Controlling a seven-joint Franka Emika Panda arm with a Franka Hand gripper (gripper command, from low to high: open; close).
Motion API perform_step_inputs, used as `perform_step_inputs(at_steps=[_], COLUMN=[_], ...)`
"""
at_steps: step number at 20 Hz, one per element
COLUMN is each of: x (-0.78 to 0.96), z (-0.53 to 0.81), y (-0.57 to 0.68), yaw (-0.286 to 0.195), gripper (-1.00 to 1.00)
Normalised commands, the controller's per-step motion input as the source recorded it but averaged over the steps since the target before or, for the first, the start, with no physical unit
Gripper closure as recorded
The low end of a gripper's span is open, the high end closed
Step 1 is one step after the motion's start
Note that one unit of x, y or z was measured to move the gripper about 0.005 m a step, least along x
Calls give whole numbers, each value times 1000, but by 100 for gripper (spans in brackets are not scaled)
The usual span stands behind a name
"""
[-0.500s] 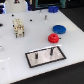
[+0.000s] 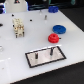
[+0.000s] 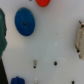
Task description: Insert the blue gear onto the right peg, followed by the red gear
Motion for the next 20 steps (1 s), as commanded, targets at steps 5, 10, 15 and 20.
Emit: perform_step_inputs(at_steps=[5,10,15,20], x=[-339,-309,-306,-311], z=[-324,-474,-562,-591], y=[627,416,275,65], yaw=[0,0,0,0], gripper=[-100,-100,-100,-100])
